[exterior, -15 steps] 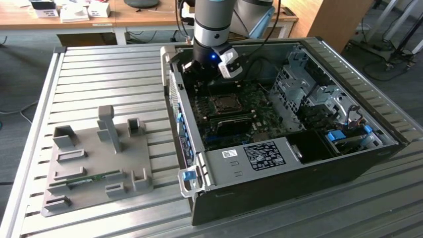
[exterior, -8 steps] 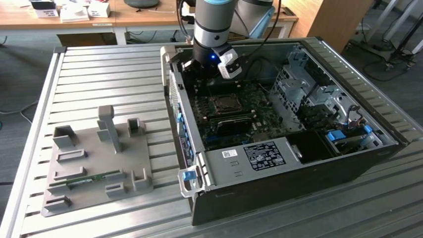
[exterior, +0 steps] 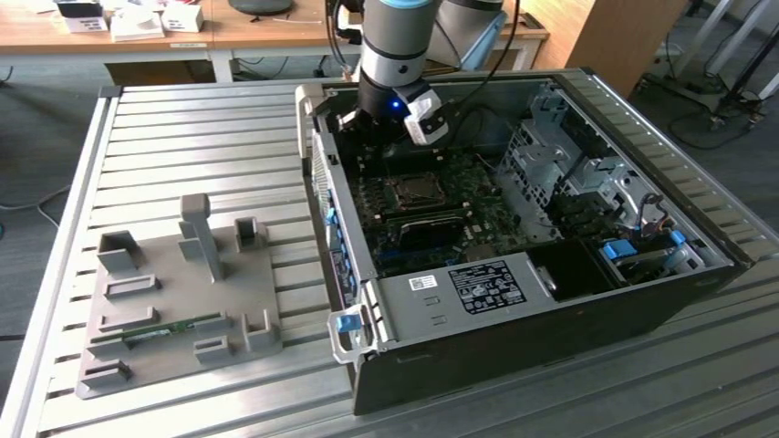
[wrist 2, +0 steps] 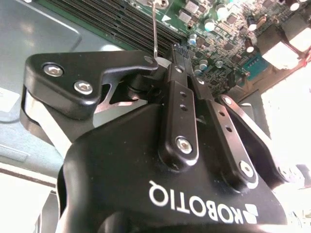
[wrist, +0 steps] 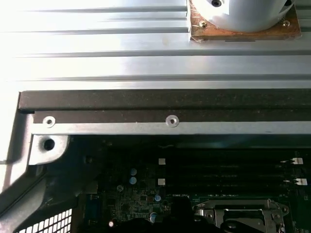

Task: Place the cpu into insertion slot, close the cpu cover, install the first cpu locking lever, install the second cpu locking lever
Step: 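Install the first cpu locking lever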

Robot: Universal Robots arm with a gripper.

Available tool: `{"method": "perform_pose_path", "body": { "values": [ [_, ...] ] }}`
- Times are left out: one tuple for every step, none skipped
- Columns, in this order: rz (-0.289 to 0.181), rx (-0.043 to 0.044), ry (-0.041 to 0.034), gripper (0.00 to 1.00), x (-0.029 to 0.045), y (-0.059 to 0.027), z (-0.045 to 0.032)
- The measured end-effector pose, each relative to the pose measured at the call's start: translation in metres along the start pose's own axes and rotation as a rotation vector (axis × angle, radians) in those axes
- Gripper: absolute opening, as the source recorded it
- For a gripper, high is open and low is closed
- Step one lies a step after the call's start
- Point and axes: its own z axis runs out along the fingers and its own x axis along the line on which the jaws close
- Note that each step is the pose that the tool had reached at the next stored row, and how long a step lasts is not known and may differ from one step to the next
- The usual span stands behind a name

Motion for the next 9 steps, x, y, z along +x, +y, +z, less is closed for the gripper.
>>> {"method": "perform_pose_path", "body": {
  "values": [
    [0.0,0.0,0.0,0.11,-0.0014,0.0,0.0001],
    [0.0,0.0,0.0,0.11,-0.003,0.0,0.0001],
    [0.0,0.0,0.0,0.11,-0.0045,0.0001,0.0002],
    [0.0,0.0,0.0,0.11,-0.0061,0.0001,0.0003],
    [0.0,0.0,0.0,0.11,-0.0077,0.0001,0.0004],
    [0.0,0.0,-0.0001,0.11,-0.0094,0.0001,0.0005],
    [0.0,0.0,0.0,0.11,-0.0111,0.0002,0.0006],
    [0.0,0.0,0.0,0.11,-0.0129,0.0002,0.0006],
    [0.0,0.0,0.0,0.11,-0.0149,0.0002,0.0007]
  ]
}}
